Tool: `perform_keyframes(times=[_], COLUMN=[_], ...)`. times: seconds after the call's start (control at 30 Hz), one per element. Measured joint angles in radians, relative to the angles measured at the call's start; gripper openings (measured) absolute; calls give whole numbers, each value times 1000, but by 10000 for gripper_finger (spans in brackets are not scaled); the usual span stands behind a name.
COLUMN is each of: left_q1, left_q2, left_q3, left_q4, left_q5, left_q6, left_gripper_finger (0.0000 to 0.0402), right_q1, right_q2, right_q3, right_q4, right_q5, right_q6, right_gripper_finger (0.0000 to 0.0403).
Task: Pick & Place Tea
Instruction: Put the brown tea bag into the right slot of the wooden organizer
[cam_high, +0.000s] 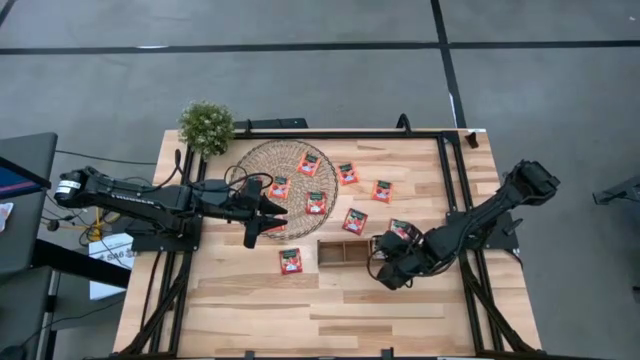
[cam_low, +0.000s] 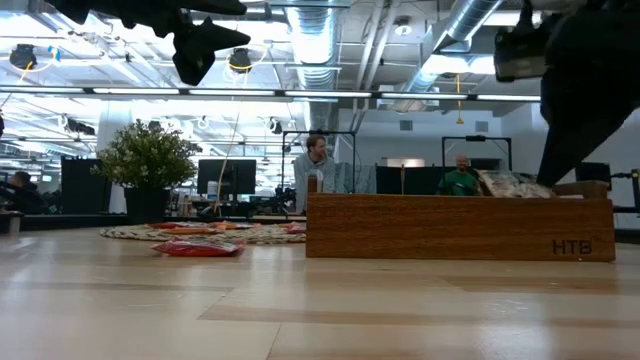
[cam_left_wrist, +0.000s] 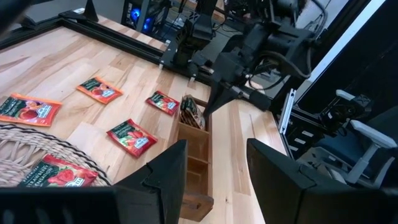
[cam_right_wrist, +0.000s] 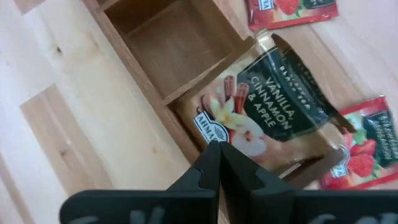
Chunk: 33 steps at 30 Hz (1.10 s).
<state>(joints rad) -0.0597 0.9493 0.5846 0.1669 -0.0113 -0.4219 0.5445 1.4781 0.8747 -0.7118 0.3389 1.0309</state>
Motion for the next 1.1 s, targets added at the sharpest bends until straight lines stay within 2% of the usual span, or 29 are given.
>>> perform_keyframes(times=[0.13, 0.33, 0.6, 1.0, 1.1], left_q1=[0, 0, 0, 0, 0], left_q2=[0, 0, 0, 0, 0], left_q3=[0, 0, 0, 0, 0], left_q4=[0, 0, 0, -2, -5], left_q5=[0, 0, 35, 55, 55], left_q6=[13, 18, 25, 40, 41], left_gripper_finger=[158, 158, 158, 158, 158], right_q1=[5, -20, -118, -128, -126], right_q2=[-1, -1, 14, 83, 108], right_q3=[49, 103, 103, 104, 103], right_q4=[-59, -146, -103, -78, -48], right_q5=[10, 109, 26, -2, -49], right_q6=[-1, -25, -149, -167, -167], right_gripper_finger=[0, 0, 0, 0, 0])
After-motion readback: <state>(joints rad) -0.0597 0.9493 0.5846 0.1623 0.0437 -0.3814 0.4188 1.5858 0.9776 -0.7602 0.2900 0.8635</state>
